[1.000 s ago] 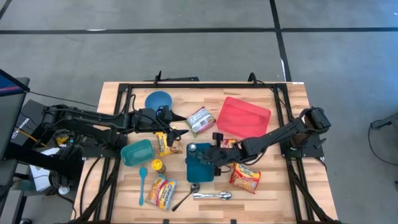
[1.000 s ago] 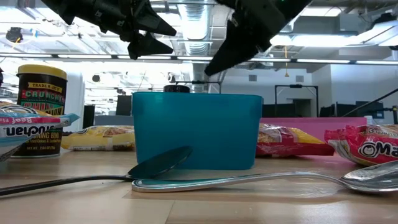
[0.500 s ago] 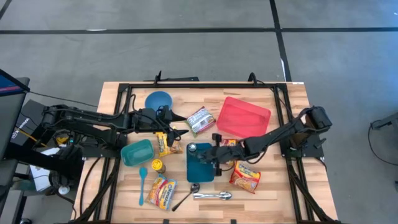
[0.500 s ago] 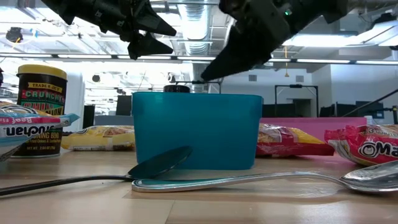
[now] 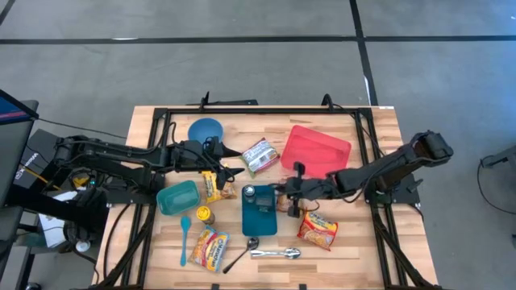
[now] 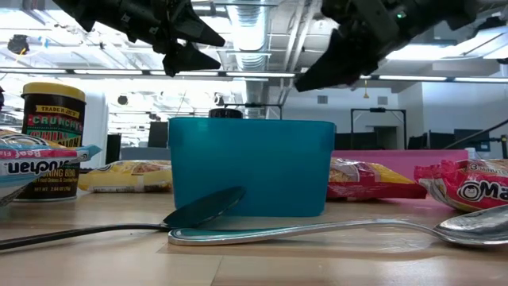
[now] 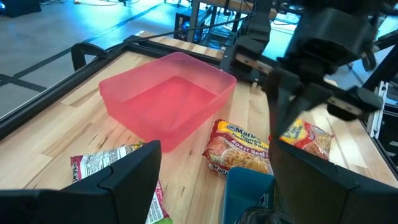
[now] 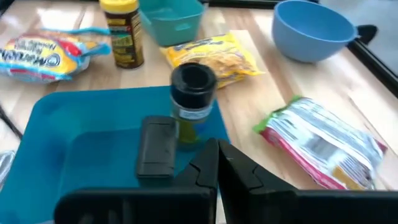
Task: Pick & Place Food Item
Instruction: Put the yellow seasoning bottle into the blue bin
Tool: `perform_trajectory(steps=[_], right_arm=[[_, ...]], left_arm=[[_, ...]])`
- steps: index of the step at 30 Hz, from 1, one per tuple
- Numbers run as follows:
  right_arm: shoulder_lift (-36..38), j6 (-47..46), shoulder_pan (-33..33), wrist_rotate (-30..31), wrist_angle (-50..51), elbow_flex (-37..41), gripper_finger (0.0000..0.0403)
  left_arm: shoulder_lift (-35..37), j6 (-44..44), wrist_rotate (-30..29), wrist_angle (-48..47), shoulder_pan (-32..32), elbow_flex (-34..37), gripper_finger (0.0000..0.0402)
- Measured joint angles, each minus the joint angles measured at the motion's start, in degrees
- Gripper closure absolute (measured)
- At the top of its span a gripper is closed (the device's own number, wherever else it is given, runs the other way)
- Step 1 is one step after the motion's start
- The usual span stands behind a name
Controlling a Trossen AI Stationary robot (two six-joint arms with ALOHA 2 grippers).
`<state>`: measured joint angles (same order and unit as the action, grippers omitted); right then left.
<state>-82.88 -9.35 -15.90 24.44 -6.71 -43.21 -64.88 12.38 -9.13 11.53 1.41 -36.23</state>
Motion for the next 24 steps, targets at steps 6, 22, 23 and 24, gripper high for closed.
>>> perform_trajectory(steps=[6, 22, 23, 24], right_arm=[[4.20, -0.70, 1.16, 0.07, -2.32, 3.84, 0.0403], [7.20, -2.57, 5.07, -0.52, -2.80, 7.23, 0.0403], [7.20, -2.67, 5.07, -0.52, -2.78, 7.23, 0.0403], [7.20, -2.69, 5.07, -0.52, -2.78, 7.23, 0.0403]], left_arm=[[0.00, 0.00, 0.00, 0.06, -0.01, 0.00, 0.0109], [0.01, 1.82, 0.00, -0.01, -0.02, 0.00, 0.0109], [0.00, 2.85, 0.00, 0.00, -0.02, 0.00, 0.0109], [0.01, 3.22, 0.00, 0.00, -0.02, 0.00, 0.0109]])
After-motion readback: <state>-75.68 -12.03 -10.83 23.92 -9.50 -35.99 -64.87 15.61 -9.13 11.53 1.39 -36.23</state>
